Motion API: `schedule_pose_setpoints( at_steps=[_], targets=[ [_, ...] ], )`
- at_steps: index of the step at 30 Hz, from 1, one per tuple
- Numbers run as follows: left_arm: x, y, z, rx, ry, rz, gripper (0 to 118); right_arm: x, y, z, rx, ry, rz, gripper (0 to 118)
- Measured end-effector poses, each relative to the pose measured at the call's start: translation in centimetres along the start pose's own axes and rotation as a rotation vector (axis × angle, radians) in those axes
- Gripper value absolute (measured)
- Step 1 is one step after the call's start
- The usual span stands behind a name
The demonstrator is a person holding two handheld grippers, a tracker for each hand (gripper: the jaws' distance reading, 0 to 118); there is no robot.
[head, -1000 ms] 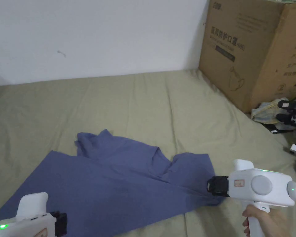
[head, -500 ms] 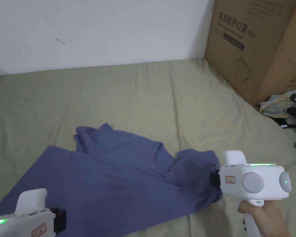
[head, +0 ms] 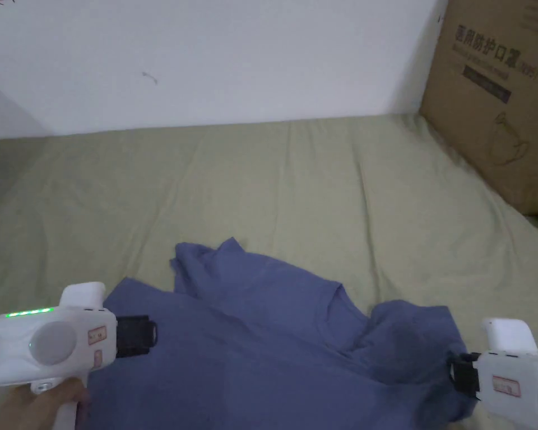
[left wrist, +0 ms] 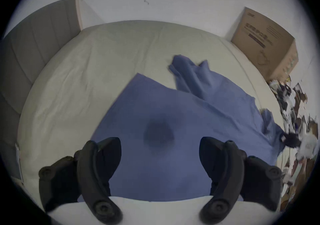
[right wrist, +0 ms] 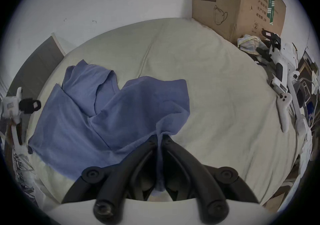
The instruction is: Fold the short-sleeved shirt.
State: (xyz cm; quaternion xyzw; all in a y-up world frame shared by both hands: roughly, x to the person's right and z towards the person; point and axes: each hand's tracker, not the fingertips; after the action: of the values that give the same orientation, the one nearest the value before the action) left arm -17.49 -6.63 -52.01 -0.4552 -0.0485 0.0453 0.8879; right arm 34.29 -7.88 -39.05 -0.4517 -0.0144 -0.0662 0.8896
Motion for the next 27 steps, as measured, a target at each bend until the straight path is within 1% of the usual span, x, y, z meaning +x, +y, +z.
schedule_pose_setpoints(
  at_steps=[4, 7, 10, 11, 12, 13, 14, 16, 17, 18, 19, 20, 21, 22, 24, 26, 27],
  targets=[
    [-0.8, 3.5, -4.1, 0.013, 0.012, 0.006, 97, 0.6, -0.2, -0.5, -0.003, 0.013, -0.052, 3],
    [-1.2, 5.7, -7.8, 0.012, 0.037, 0.014, 97, 0.6, -0.3, -1.0, -0.016, 0.007, -0.052, 3],
    [-1.7, 6.9, -11.3, -0.027, 0.029, 0.026, 98, 0.6, -0.6, -1.3, -0.024, -0.013, -0.044, 3],
    [-1.8, 7.0, -12.4, -0.068, 0.021, 0.020, 99, 0.8, -0.6, -1.4, -0.026, -0.016, -0.057, 3],
    [-1.7, 6.9, -12.7, -0.066, 0.027, 0.009, 97, 0.8, -0.7, -1.4, -0.023, -0.010, -0.069, 3],
    [-1.4, 6.7, -12.4, -0.050, 0.031, -0.026, 90, 0.9, -0.8, -1.6, -0.022, -0.009, -0.082, 3],
    [-1.4, 6.6, -11.9, -0.042, 0.038, -0.045, 75, 0.9, -0.8, -1.8, -0.030, -0.009, -0.092, 3],
    [-1.6, 6.6, -10.9, -0.016, 0.056, -0.065, 40, 0.8, -0.9, -2.1, -0.036, -0.010, -0.092, 3],
    [-1.9, 6.6, -10.5, -0.008, 0.062, -0.065, 13, 0.7, -0.8, -2.1, -0.040, -0.011, -0.092, 3],
    [-2.2, 6.7, -10.1, -0.009, 0.063, -0.065, 13, 0.6, -0.8, -2.0, -0.041, -0.010, -0.092, 3],
    [-2.5, 6.8, -9.7, -0.007, 0.072, -0.056, 5, 0.4, -0.7, -1.8, -0.037, -0.009, -0.092, 3],
    [-3.0, 6.9, -9.4, -0.031, 0.028, 0.001, 2, 0.2, -0.6, -1.6, -0.031, 0.004, -0.097, 3],
    [-3.3, 7.0, -9.1, -0.038, 0.006, 0.039, 2, 0.0, -0.4, -1.4, -0.028, 0.002, -0.097, 3],
    [-3.3, 6.9, -8.3, -0.033, 0.021, 0.053, 2, -0.2, -0.2, -1.1, -0.021, -0.007, -0.092, 3],
    [-2.8, 6.9, -6.4, -0.011, 0.037, 0.015, 2, -0.5, 0.4, -0.5, -0.010, -0.015, -0.082, 3],
    [-2.3, 7.1, -4.0, 0.022, 0.052, -0.053, 2, -0.6, 1.3, 0.5, 0.008, -0.010, -0.084, 3],
    [-2.2, 7.4, -2.8, 0.037, 0.061, -0.053, 2, -0.6, 1.8, 0.9, 0.020, -0.009, -0.085, 3]
  ],
)
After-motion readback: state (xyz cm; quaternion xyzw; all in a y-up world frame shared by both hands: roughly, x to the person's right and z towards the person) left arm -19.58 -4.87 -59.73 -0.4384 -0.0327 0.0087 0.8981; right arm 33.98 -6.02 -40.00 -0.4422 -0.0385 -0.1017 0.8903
